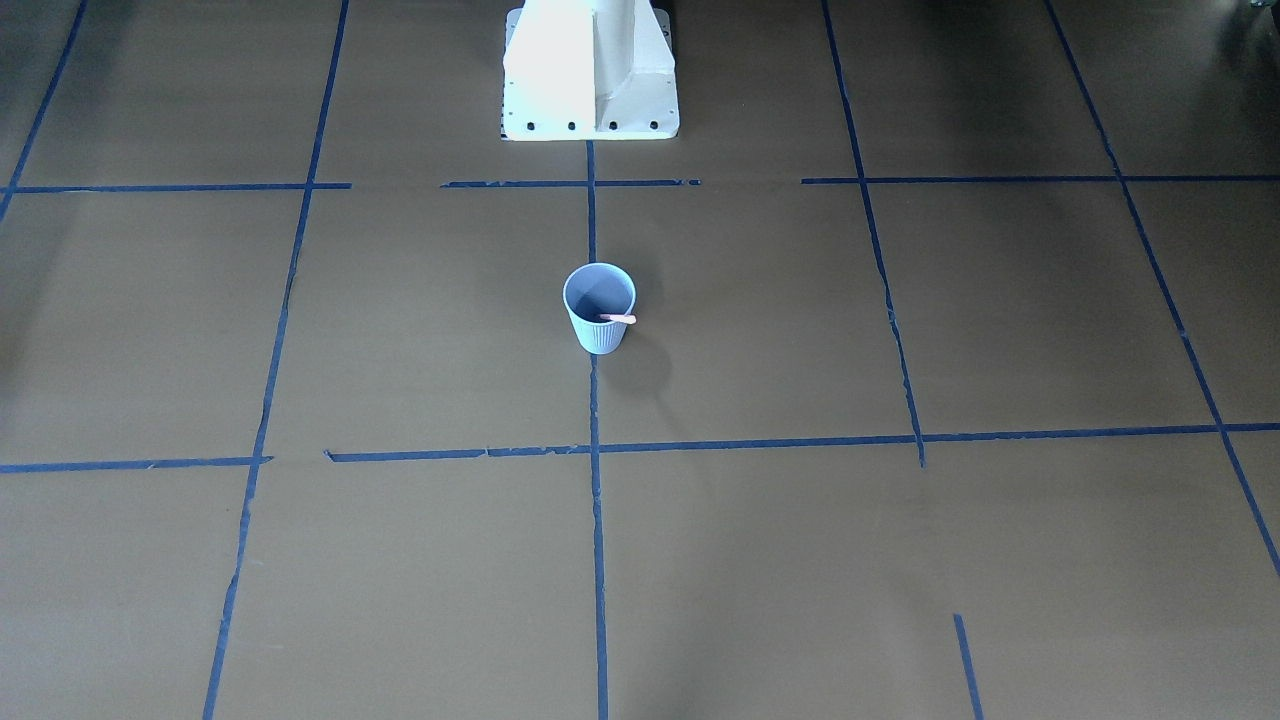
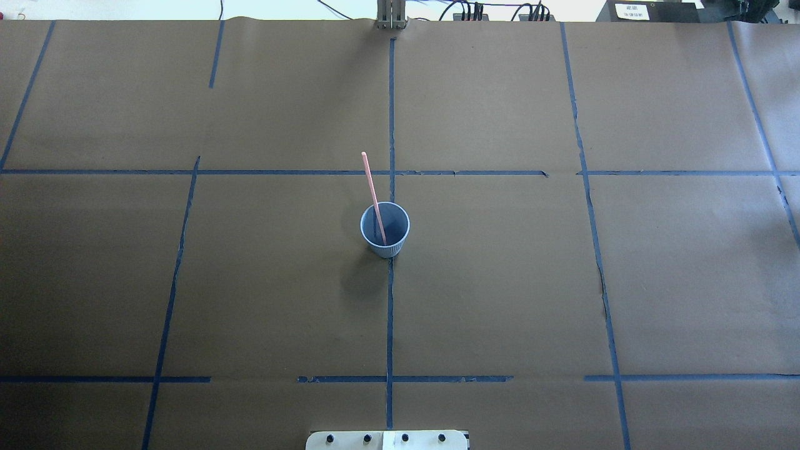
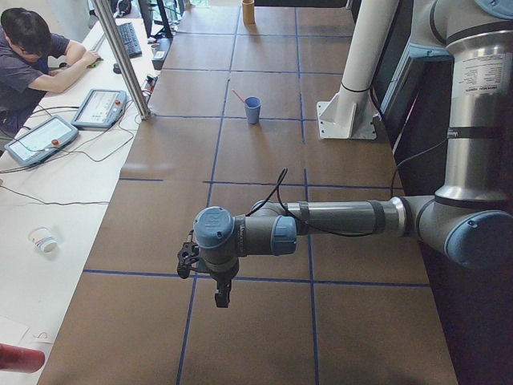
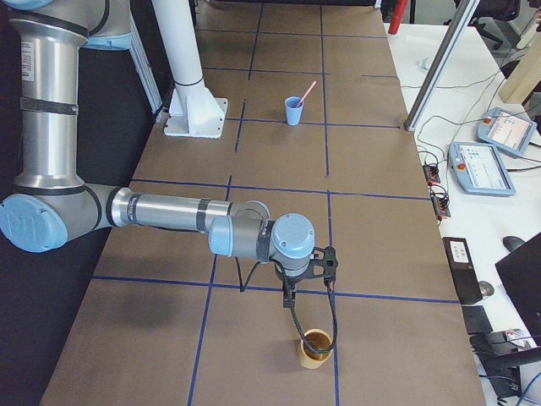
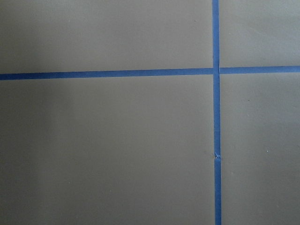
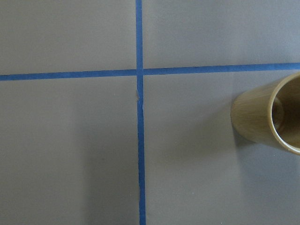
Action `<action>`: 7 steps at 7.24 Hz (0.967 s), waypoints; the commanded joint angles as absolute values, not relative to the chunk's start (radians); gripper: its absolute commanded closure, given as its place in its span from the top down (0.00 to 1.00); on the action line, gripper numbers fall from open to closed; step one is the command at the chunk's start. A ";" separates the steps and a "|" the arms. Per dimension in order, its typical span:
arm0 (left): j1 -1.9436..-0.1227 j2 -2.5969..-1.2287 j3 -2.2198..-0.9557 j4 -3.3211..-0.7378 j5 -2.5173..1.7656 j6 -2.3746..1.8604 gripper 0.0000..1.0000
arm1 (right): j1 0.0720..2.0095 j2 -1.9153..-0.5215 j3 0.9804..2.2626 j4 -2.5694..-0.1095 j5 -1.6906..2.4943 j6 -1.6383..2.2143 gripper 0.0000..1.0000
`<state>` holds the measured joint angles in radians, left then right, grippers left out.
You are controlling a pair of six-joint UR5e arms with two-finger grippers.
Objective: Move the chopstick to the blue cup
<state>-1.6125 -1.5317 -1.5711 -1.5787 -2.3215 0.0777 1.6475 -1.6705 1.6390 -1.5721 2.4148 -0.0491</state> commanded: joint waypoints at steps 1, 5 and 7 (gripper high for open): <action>-1.598 -1.534 -1.572 -1.578 -2.322 0.075 1.00 | 1.647 -1.671 1.638 -1.572 2.416 -0.049 1.00; -1.598 -1.534 -1.571 -1.578 -2.321 0.077 1.00 | 1.651 -1.672 1.638 -1.572 2.401 -0.051 1.00; -1.598 -1.534 -1.571 -1.580 -2.321 0.077 1.00 | 1.651 -1.672 1.640 -1.569 2.401 -0.051 1.00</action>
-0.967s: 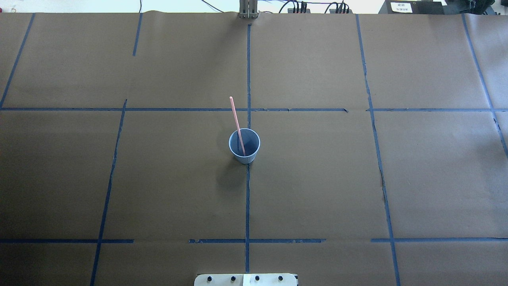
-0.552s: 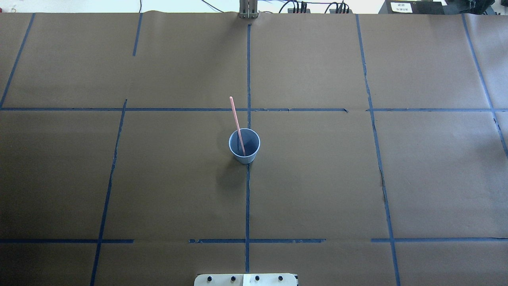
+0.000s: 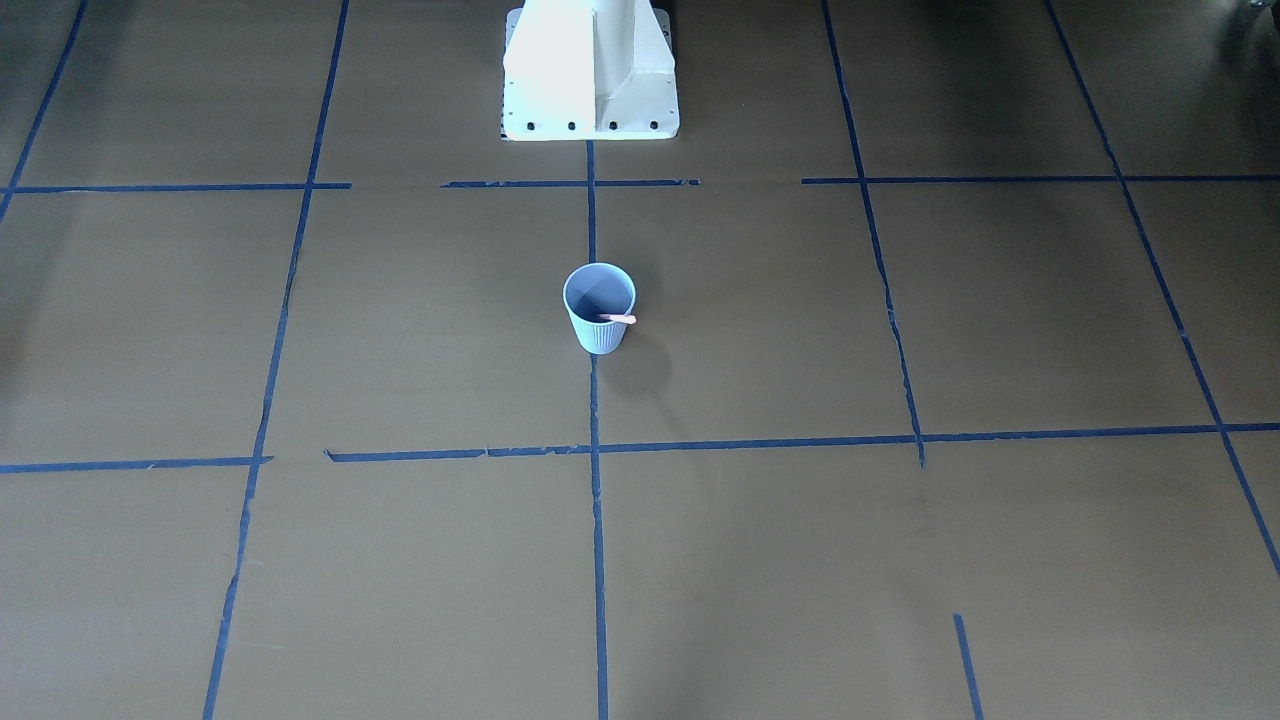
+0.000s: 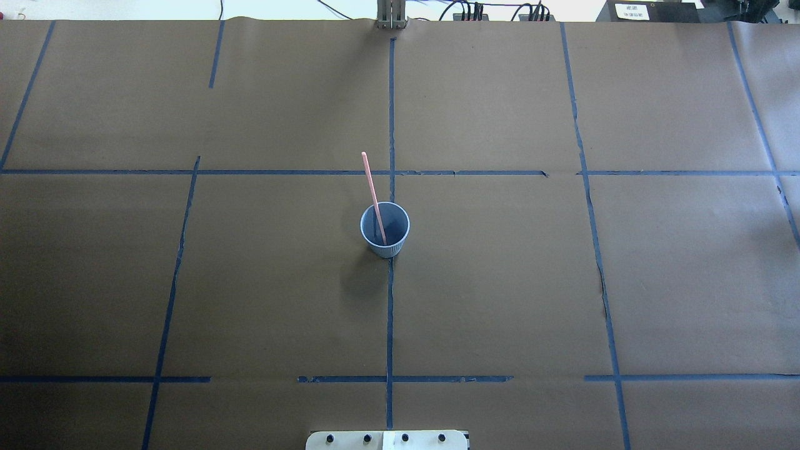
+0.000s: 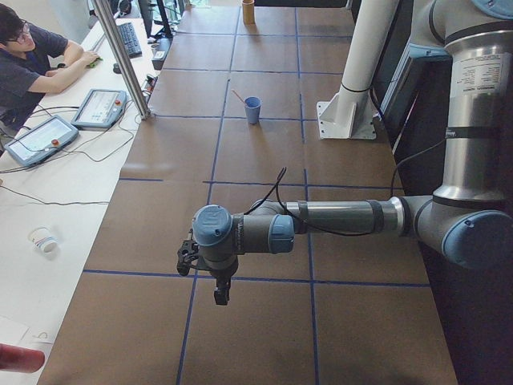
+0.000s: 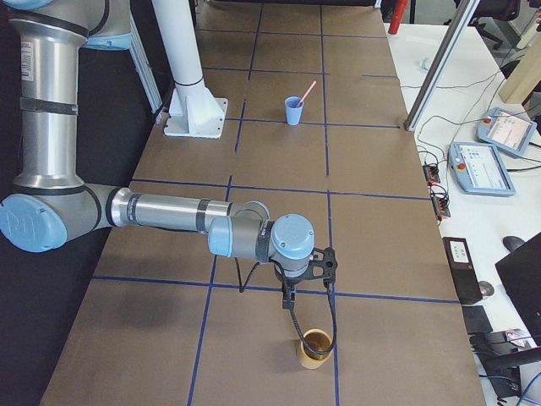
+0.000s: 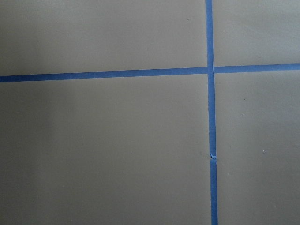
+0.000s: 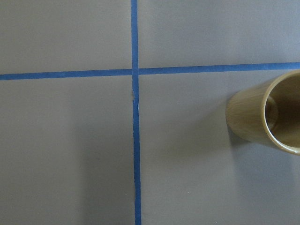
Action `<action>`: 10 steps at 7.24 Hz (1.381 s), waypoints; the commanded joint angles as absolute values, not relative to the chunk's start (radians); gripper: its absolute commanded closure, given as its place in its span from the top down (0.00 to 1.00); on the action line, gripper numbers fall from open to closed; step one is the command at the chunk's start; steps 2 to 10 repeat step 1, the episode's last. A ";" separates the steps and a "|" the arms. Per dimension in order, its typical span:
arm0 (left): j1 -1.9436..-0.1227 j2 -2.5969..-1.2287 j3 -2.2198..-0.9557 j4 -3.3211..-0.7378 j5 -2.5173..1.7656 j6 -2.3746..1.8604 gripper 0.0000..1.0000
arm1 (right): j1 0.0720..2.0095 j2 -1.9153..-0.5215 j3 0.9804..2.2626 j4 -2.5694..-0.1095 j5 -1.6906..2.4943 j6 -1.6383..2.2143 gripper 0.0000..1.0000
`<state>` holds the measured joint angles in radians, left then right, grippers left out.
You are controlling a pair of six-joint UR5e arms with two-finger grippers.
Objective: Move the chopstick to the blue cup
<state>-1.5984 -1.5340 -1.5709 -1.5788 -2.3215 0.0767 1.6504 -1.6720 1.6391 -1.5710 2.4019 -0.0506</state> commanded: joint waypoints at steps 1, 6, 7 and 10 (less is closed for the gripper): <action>-1.598 -1.534 -1.571 -1.580 -2.321 0.077 1.00 | 1.651 -1.672 1.640 -1.568 2.399 -0.051 1.00; -1.598 -1.534 -1.571 -1.580 -2.321 0.077 1.00 | 1.651 -1.672 1.640 -1.568 2.399 -0.051 1.00; -1.598 -1.534 -1.571 -1.580 -2.321 0.077 1.00 | 1.651 -1.672 1.640 -1.568 2.399 -0.051 1.00; -1.598 -1.534 -1.571 -1.580 -2.321 0.077 1.00 | 1.651 -1.672 1.640 -1.568 2.399 -0.051 1.00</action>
